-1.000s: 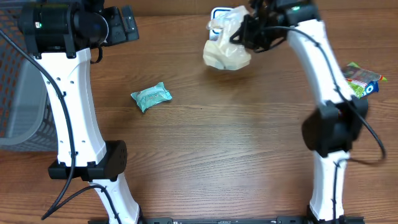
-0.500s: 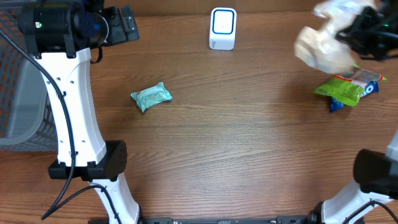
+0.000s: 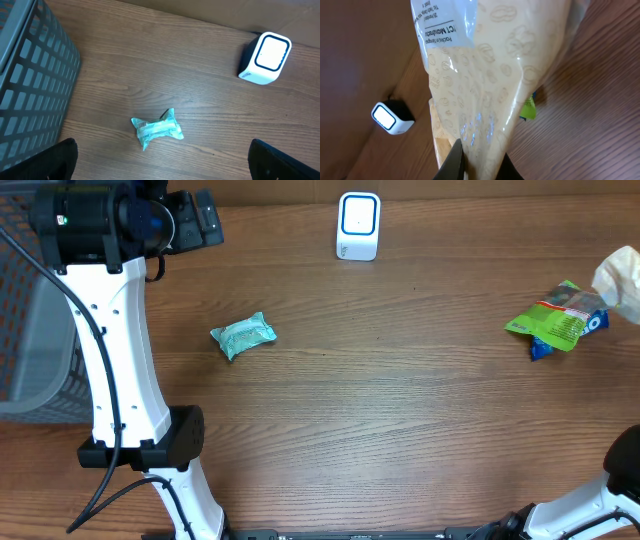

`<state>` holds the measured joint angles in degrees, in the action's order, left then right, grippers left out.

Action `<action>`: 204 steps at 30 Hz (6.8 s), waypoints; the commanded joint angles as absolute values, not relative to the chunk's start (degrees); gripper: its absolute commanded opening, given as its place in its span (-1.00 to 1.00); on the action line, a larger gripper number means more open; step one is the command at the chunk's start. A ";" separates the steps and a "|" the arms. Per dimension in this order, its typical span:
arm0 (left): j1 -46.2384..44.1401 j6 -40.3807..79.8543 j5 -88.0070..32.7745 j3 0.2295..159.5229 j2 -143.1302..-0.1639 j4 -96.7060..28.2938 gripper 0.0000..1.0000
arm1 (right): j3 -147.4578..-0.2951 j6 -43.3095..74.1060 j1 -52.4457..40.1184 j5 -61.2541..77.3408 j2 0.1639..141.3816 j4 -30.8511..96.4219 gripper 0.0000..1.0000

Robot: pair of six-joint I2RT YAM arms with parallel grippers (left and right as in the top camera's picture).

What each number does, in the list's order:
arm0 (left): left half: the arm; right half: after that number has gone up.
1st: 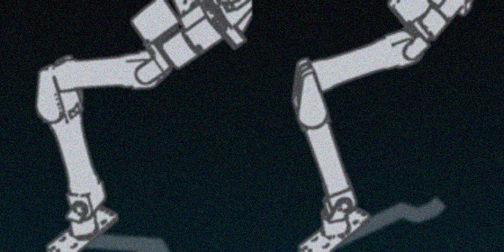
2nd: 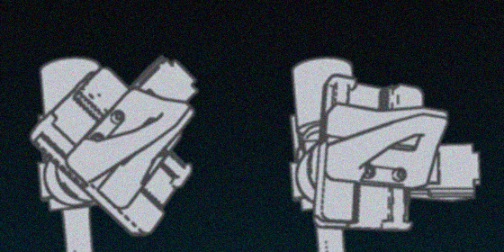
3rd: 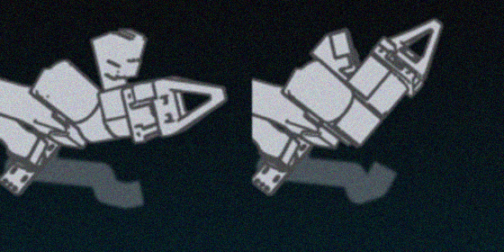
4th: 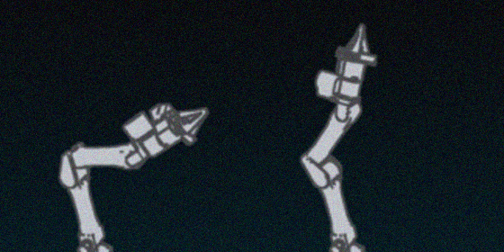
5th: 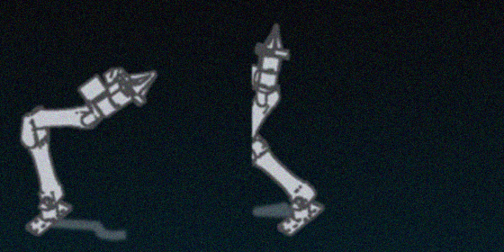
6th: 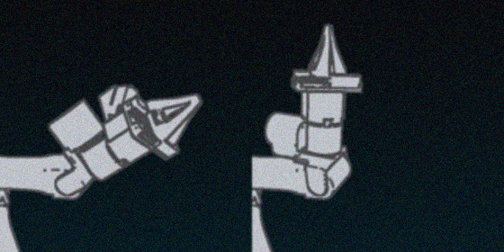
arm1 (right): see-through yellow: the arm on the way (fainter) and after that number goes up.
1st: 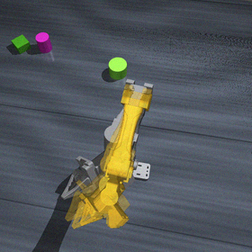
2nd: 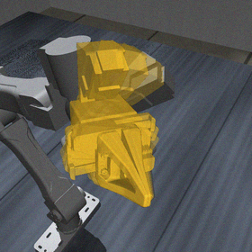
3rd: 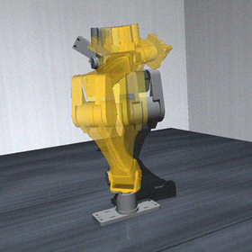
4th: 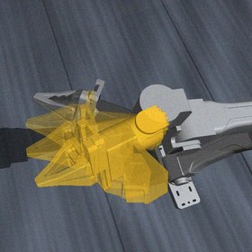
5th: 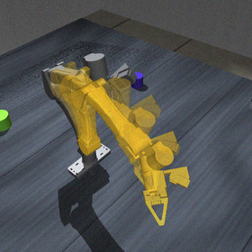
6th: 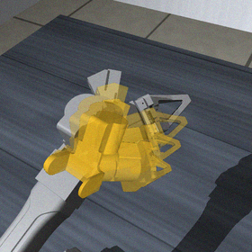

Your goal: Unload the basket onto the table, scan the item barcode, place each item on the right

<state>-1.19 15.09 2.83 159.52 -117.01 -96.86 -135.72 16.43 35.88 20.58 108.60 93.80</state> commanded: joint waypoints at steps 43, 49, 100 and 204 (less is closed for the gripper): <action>-1.54 15.44 2.98 159.48 -115.98 -96.79 0.99 | -121.56 8.27 33.28 21.43 114.32 81.93 0.01; -1.52 15.44 3.01 159.48 -115.98 -96.79 1.00 | -126.19 4.36 29.39 28.95 108.64 83.22 0.15; -1.85 8.16 5.23 125.89 -116.90 -91.70 0.84 | -125.95 -0.49 14.48 25.08 106.63 83.29 0.59; -10.41 47.42 5.15 86.00 -117.01 -45.78 -0.92 | -123.33 7.03 -7.33 22.26 113.93 75.11 0.59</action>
<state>-10.68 42.89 0.82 84.07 -117.34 -46.24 -123.28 7.44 -7.49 23.07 114.13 75.26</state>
